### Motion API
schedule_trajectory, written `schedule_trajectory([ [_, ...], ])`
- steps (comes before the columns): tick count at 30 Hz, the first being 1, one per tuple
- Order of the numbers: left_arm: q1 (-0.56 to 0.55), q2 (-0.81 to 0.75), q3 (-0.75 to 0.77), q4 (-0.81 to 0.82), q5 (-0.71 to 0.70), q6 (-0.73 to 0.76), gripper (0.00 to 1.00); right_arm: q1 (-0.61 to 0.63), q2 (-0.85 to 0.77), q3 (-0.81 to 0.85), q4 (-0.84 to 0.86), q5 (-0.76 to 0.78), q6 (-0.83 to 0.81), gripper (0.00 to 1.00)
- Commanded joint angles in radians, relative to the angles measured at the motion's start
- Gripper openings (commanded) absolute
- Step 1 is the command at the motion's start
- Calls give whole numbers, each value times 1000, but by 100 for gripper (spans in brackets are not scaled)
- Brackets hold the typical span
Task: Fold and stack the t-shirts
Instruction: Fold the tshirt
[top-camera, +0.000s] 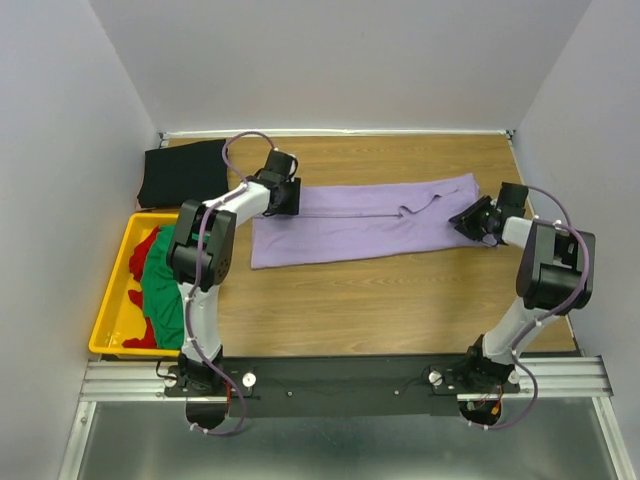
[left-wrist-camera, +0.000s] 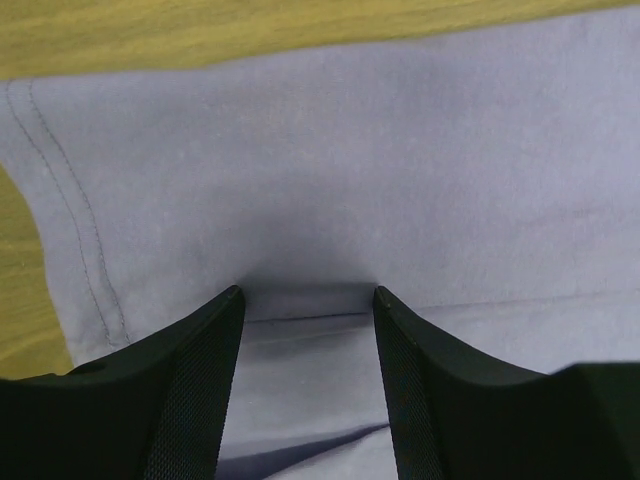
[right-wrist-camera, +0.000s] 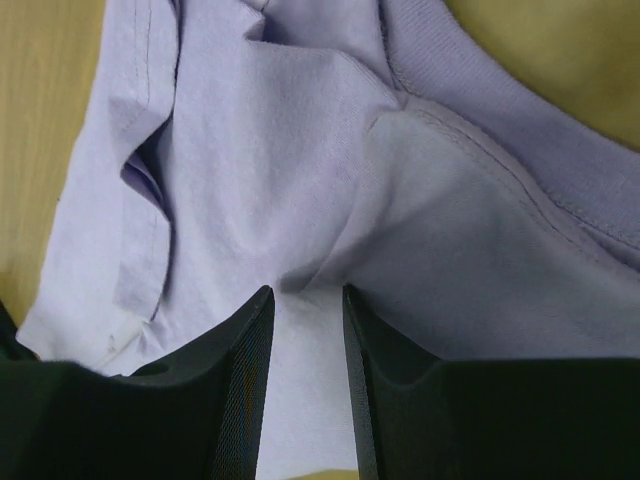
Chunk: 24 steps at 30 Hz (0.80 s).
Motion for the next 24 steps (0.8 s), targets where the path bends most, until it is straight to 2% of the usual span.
schedule_trajectory([
  [1,0,-64,-127,-84,57,-14,62,-4,116,89,3,-7,-19,41],
  [5,-12,-198,-305,-76,149,-53,62,-4,252,214,0,-33,-40,41],
  [8,-59,-366,-475,-37,229,-92,62,-3,378,352,-15,-119,-43,41],
  [11,-134,-463,-641,12,324,-151,62,23,450,466,-17,-165,-36,41],
  [14,-294,-530,-801,84,425,-290,62,72,554,572,-18,-191,-28,42],
  [18,-429,-584,-849,141,473,-384,62,111,660,723,-20,-225,-16,42],
  [24,-513,-604,-778,157,502,-456,62,152,780,967,-18,-313,-11,42],
])
